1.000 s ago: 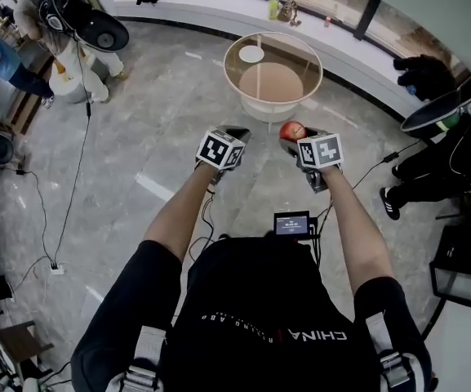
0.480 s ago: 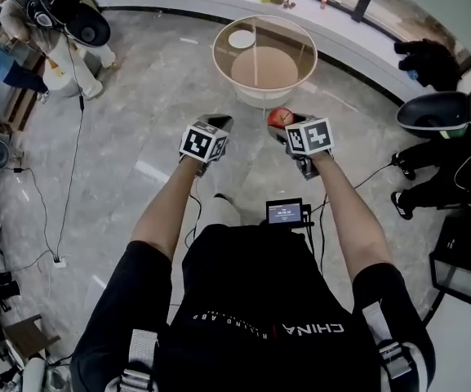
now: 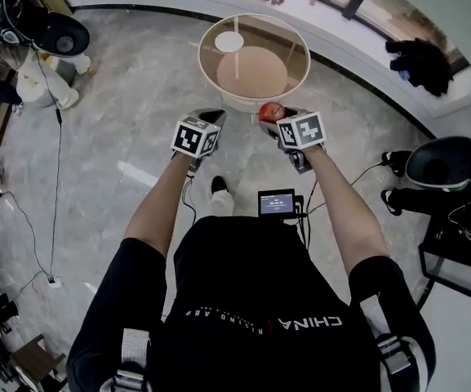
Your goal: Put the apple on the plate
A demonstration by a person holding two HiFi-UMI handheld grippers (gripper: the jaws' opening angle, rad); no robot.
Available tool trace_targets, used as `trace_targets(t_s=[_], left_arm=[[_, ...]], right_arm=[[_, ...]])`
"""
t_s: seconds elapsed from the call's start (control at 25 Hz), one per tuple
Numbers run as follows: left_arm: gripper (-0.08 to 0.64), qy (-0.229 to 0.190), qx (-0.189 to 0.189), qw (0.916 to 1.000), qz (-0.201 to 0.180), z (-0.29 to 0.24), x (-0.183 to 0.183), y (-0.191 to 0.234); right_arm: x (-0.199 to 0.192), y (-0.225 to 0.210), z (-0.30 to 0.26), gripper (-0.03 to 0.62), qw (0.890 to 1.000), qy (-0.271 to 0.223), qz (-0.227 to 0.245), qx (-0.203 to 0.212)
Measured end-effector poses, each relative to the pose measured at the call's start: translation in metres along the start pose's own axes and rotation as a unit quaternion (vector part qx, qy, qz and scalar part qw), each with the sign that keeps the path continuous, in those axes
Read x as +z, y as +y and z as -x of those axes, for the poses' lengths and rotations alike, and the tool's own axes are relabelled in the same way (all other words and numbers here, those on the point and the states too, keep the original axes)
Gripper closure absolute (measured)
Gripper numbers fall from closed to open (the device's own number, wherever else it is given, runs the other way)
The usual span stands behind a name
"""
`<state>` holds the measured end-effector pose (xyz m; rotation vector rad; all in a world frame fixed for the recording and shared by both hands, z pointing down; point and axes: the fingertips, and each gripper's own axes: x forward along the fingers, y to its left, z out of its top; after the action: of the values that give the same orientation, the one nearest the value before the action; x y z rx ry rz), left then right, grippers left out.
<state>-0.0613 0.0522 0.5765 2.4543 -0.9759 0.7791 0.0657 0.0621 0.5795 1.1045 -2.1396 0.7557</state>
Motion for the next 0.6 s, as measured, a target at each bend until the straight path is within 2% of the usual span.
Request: trace_targets(t_s=[0.12,0.36,0.48,0.6], left_arm=[[0.543,0.0,-0.012,0.9999,-0.006,-0.013,0.018,0.051],[0.543,0.001,-0.029,0.9996,0.002,-0.023,0.076,0.143],[0.543,0.009,-0.035,0.9994,0.001,-0.037,0.087,0.169],[0.543,0.016,-0.036,0.9992,0.0,-0.052,0.082,0.183]], right_arm=[[0.04,-0.005,-0.033,0.233,1.0,0.0,-0.008,-0.008],[0.132,-0.009,-0.072,0.233,1.0,0.003,-0.013,-0.016],[0.154,-0.022,-0.095,0.233,1.0,0.013,-0.017,-0.018],[0.158,-0.03,-0.113,0.233,1.0,0.014,-0.021,-0.017]])
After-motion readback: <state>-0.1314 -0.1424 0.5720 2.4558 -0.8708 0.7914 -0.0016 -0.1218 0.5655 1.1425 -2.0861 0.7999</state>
